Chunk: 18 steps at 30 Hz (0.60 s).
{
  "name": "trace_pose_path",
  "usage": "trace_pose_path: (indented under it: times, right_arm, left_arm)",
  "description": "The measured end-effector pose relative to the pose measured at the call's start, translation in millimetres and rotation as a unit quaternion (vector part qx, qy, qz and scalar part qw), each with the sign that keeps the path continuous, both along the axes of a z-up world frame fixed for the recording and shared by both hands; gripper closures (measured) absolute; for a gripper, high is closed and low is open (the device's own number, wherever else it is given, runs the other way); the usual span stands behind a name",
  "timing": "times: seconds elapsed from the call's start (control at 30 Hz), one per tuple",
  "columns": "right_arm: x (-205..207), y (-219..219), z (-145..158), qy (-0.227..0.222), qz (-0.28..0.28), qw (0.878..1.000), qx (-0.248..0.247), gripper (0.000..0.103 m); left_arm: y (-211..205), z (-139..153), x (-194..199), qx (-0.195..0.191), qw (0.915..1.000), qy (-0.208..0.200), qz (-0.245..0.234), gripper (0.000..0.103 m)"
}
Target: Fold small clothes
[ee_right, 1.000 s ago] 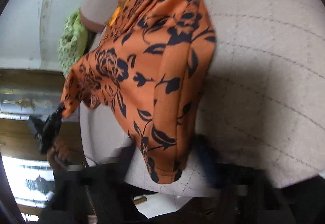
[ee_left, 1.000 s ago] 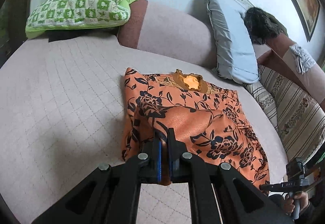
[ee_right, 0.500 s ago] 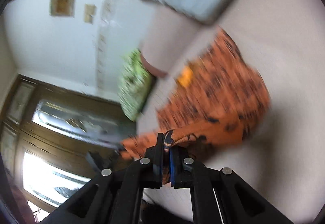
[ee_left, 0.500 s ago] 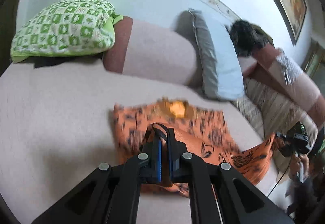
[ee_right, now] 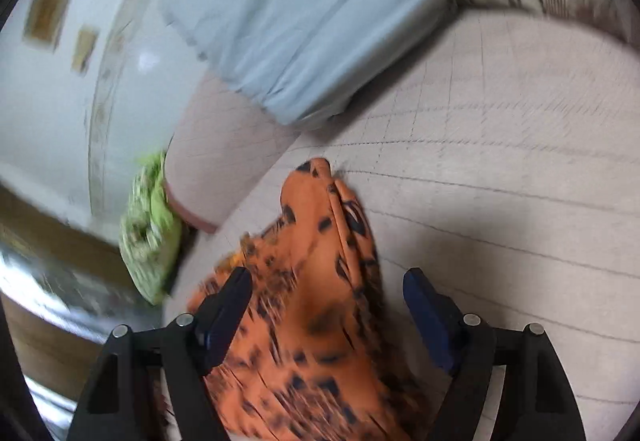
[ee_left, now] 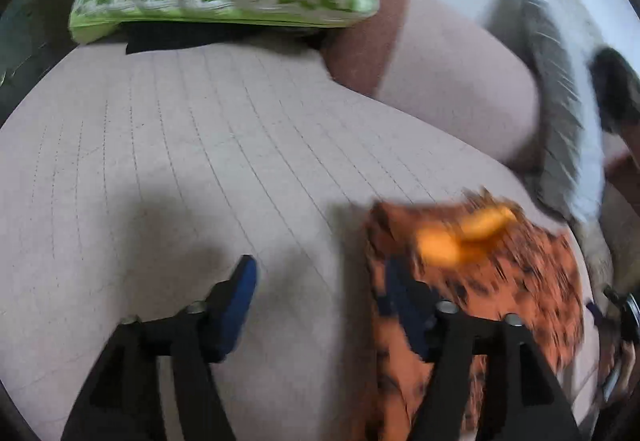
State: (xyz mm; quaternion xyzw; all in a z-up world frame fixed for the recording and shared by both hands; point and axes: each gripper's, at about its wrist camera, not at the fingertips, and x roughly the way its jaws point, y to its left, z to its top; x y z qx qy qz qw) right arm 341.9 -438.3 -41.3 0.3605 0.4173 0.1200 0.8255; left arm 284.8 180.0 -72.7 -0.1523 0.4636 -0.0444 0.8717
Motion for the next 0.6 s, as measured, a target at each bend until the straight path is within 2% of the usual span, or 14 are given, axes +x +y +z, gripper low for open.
trace_pose_path:
  times: [0.1,0.13,0.2,0.27,0.3,0.33,0.37,0.4,0.43,0.47,0.5,0.53,0.6]
  right_arm:
    - [-4.9,20.5,-2.5,0.022,0.084,0.995,-0.055,0.022]
    - [-2.0,29.7,-7.0,0.031,0.108,0.991,-0.070,0.022]
    - [11.7,47.2,-19.7,0.045,0.140,0.985,-0.085,0.022]
    - [21.6,59.5,-34.7,0.075,0.161,0.982,-0.067,0.023]
    - [24.0,66.8,-39.0,0.082,0.167,0.980,-0.066,0.023]
    - [18.5,74.3,-37.6,0.073,0.176,0.978,-0.082,0.023]
    - [19.0,82.3,-38.4,0.069,0.188,0.975,-0.091,0.027]
    - [21.9,88.6,-41.9,0.080,0.194,0.972,-0.104,0.032]
    - [23.8,88.6,-46.3,0.092,0.190,0.971,-0.111,0.043]
    - [23.6,83.4,-49.9,0.101,0.186,0.971,-0.112,0.061]
    - [25.1,83.1,-51.1,0.106,0.183,0.972,-0.106,0.074]
    - [26.9,84.8,-50.9,0.109,0.187,0.973,-0.084,0.079]
    - [22.9,92.4,-42.8,0.104,0.184,0.973,-0.096,0.081]
  left_arm:
    - [-25.5,-14.9,-13.4,-0.035,0.9954,0.028,-0.085,0.030]
    - [-41.1,-27.8,-12.0,-0.032,0.9928,0.045,-0.107,0.030]
    - [-57.0,-47.9,-7.6,-0.026,0.9899,0.077,-0.117,0.029]
    - [-67.9,-51.2,-6.7,-0.011,0.9924,0.065,-0.104,0.028]
    - [-73.8,-49.3,-6.2,-0.010,0.9912,0.058,-0.118,0.044]
    - [-79.8,-51.2,-2.7,0.001,0.9899,0.066,-0.125,0.069]
    - [-80.2,-53.6,-0.6,0.002,0.9902,0.073,-0.119,0.070]
    - [-79.6,-54.6,2.5,-0.006,0.9903,0.078,-0.115,0.076]
    - [-78.6,-54.6,5.4,-0.013,0.9904,0.082,-0.110,0.079]
    - [-77.9,-54.5,7.0,-0.016,0.9908,0.085,-0.104,0.080]
    - [-78.4,-53.7,8.4,-0.013,0.9911,0.088,-0.099,0.082]
    - [-81.5,-47.9,7.6,-0.002,0.9918,0.086,-0.094,0.084]
    - [-89.3,-27.4,3.9,0.010,0.9937,0.066,-0.090,0.085]
